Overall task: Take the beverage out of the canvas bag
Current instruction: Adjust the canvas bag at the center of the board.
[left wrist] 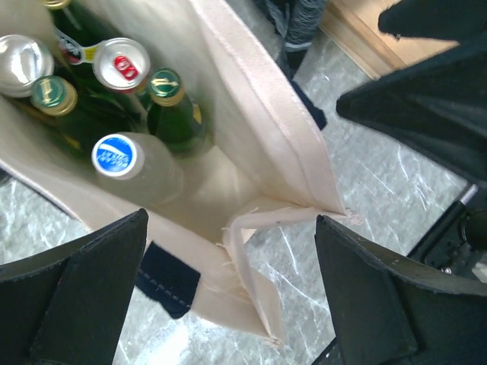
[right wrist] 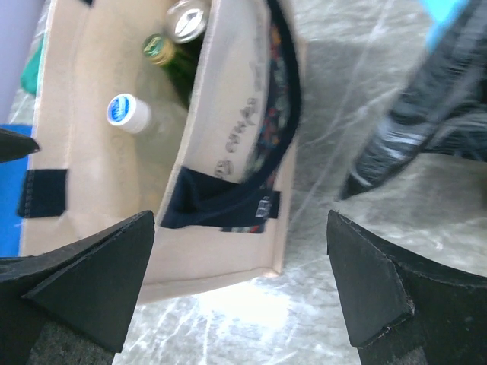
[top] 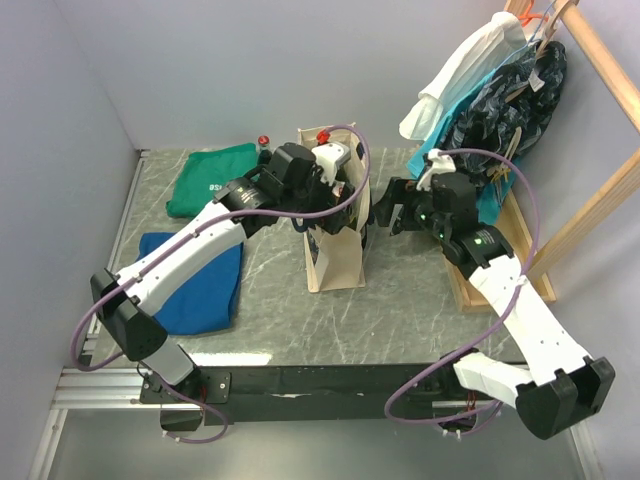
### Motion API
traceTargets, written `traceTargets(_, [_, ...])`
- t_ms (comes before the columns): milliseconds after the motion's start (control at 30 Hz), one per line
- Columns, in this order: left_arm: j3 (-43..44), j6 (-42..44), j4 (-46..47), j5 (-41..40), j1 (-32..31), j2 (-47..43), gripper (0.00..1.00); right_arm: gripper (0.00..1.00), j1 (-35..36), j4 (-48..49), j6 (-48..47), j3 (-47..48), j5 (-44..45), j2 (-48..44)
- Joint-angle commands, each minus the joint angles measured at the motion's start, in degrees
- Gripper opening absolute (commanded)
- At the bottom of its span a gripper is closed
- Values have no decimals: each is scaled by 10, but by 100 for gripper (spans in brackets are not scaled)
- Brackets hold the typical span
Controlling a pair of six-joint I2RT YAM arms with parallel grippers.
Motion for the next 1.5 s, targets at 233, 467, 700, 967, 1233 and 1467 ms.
traceTargets(233, [-30, -21, 62, -98, -1, -45, 96, 100, 80, 17, 10, 47, -3, 21])
traceTargets(467, [-24, -19, 66, -112, -1, -38, 96, 100, 97, -11, 5, 25, 50, 30])
traceTargets(700, [-19, -20, 70, -103, -1, -29, 96, 76, 97, -25, -4, 5, 50, 29])
traceTargets(967, [-13, -18, 74, -92, -1, -21, 96, 45, 98, -18, -16, -32, -9, 4])
traceTargets(1233, [-5, -13, 74, -74, -1, -5, 96, 36, 101, -30, -46, -66, -105, -18])
traceTargets(1467, [1, -9, 72, -70, -1, 13, 96, 38, 102, -49, -57, -81, -103, -9])
